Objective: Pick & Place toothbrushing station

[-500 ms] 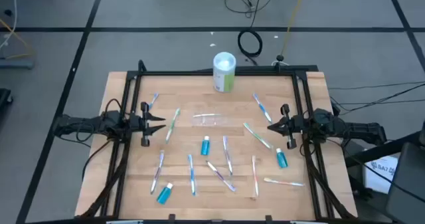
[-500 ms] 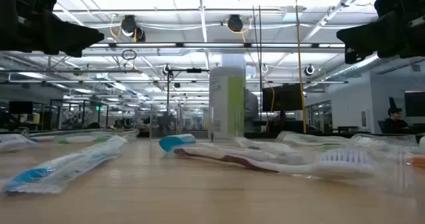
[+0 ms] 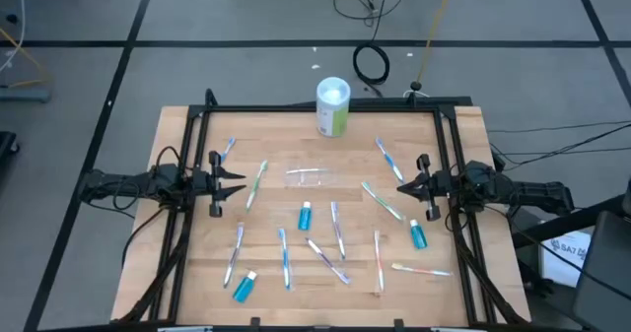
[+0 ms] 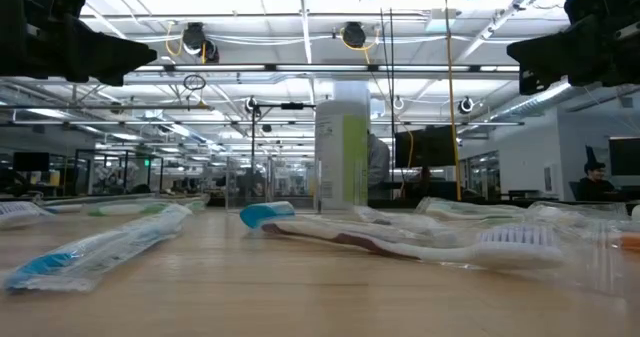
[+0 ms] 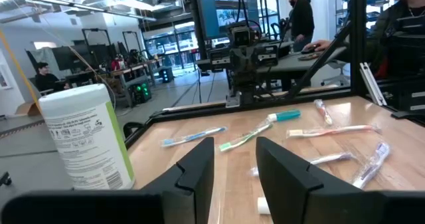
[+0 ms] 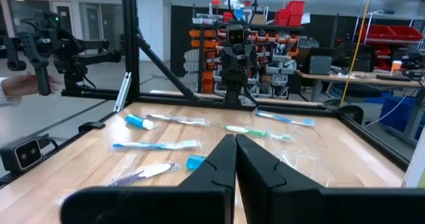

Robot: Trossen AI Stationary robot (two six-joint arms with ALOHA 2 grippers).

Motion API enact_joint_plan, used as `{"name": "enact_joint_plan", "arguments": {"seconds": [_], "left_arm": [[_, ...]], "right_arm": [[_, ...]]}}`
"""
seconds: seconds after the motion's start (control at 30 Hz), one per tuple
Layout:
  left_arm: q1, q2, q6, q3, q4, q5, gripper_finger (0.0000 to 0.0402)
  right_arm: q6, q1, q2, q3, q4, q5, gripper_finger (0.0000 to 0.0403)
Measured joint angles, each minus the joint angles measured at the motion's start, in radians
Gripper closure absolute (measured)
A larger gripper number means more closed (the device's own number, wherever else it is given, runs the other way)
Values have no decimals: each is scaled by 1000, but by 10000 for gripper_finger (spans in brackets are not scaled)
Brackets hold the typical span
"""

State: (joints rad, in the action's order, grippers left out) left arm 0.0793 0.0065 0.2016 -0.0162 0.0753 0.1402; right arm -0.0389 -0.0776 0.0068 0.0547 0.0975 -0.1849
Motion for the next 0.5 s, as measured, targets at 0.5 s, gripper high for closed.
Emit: {"name": "enact_joint_plan", "arguments": {"seconds": [0.5], "left_arm": [[0, 0, -109, 0, 4, 0, 286]], "right_arm": [[1, 0, 0, 0, 3, 0, 399]]}}
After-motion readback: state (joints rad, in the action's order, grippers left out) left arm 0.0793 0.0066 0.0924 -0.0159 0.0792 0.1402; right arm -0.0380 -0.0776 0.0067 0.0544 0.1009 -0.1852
